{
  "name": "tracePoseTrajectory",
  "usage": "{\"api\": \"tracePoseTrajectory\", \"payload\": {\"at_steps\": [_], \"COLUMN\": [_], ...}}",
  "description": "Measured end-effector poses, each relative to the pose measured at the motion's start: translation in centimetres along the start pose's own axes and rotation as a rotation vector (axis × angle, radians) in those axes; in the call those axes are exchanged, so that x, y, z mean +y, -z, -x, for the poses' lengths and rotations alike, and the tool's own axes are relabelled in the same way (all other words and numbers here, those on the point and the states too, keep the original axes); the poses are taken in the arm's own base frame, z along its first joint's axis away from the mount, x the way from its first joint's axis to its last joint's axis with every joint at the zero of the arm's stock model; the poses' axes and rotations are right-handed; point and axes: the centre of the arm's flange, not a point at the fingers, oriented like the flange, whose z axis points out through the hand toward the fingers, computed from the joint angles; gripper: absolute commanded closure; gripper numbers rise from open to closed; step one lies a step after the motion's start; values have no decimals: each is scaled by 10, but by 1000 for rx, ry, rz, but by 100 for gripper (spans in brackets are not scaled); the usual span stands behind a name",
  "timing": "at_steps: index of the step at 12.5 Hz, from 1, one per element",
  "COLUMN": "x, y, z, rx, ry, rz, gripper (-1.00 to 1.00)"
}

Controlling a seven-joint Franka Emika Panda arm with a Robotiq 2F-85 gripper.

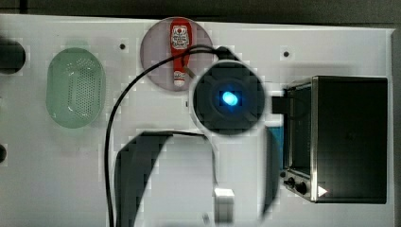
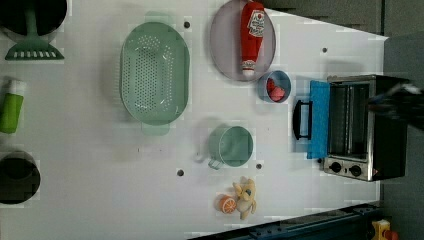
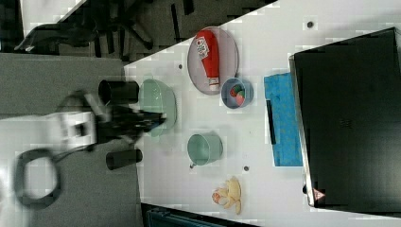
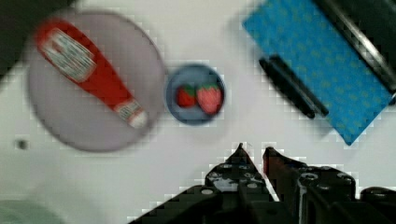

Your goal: Flap open oven.

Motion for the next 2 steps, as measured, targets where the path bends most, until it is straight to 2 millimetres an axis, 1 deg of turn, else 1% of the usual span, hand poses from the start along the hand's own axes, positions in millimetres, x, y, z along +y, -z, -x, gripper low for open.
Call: {"api": "tracePoseTrajectory", "payload": {"at_steps": [1,2], "x": [9,18], "y": [36,61], "z": [-3,-2], "rx": [26,27], "ry": [-12,-23], "rz": [-32,-40], "gripper": [65,65]}}
